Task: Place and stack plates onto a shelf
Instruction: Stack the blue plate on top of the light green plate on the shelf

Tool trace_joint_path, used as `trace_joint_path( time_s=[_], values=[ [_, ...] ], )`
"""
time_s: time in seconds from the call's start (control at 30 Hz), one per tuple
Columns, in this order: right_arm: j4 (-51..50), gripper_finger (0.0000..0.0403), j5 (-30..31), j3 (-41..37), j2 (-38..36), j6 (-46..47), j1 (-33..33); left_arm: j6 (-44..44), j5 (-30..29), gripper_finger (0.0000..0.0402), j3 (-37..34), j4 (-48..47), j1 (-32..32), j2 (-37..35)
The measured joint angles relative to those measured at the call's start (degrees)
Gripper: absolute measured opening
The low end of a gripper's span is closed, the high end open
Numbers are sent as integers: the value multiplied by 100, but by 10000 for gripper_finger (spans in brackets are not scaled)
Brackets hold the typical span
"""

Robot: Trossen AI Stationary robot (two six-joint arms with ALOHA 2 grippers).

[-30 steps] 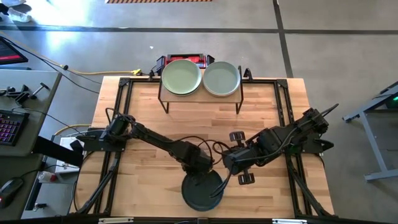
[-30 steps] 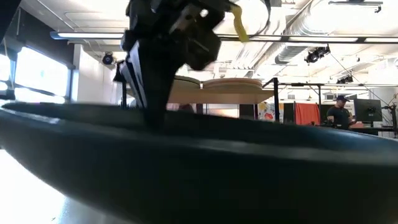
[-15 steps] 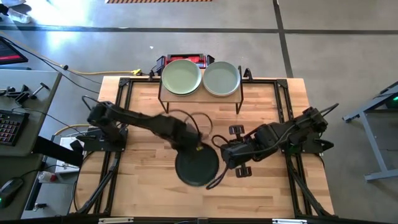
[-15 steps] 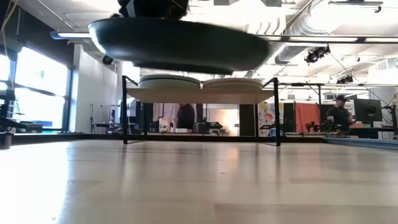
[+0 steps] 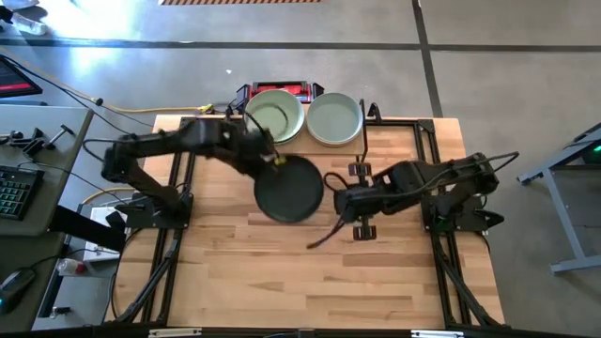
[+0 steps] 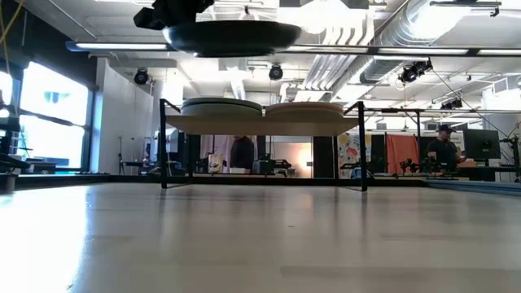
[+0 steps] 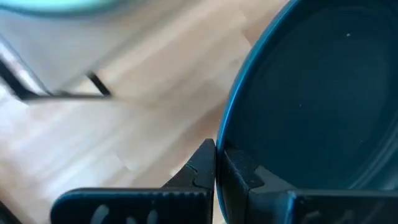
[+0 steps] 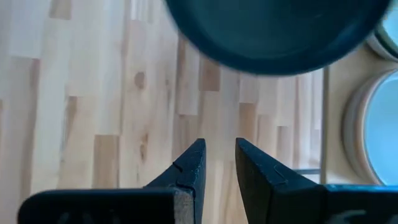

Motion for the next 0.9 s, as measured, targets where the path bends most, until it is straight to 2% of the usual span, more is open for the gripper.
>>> trace_joint_path(
  time_s=[0.4, 0.63, 0.9],
  values=[
    [5, 64, -7, 0, -21, -379, -883, 1034, 33, 1, 2, 264, 2014, -459],
    [31, 64, -14, 0, -21, -384, -1371, 1448, 494, 1, 0, 593, 3144, -345],
    [119, 64, -16, 0, -21, -367, -1804, 1832, 1144, 1, 2, 976, 4074, -126]
  ],
)
